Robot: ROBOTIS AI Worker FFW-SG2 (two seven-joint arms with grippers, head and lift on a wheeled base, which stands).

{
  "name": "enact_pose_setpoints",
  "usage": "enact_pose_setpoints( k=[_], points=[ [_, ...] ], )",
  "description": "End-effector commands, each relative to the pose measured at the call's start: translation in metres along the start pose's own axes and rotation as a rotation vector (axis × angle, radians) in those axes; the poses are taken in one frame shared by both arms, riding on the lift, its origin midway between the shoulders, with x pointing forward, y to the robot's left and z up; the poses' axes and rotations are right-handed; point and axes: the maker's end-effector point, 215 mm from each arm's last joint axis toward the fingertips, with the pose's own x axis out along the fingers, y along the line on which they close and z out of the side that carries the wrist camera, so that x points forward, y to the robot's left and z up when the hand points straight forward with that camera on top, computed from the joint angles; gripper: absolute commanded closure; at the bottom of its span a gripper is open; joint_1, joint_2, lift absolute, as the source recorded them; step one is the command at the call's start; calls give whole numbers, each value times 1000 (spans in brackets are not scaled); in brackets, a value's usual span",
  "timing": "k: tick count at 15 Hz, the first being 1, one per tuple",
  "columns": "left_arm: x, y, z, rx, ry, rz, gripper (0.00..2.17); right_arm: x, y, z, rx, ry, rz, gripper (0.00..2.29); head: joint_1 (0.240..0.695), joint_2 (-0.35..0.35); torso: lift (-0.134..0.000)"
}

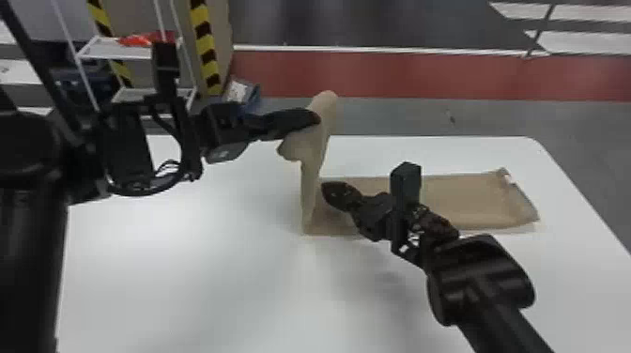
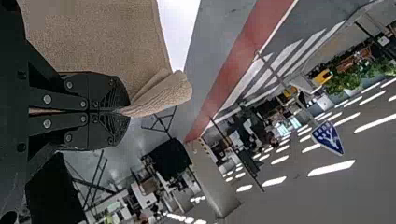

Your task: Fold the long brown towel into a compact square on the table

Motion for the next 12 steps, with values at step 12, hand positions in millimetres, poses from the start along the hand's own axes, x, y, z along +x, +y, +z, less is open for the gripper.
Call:
enact_pose_setpoints(
  k=[12],
  points=[
    [-6, 7, 7, -7, -18, 10, 1686, 27, 52, 35, 55, -119, 85, 1440, 666, 83, -124]
  ],
)
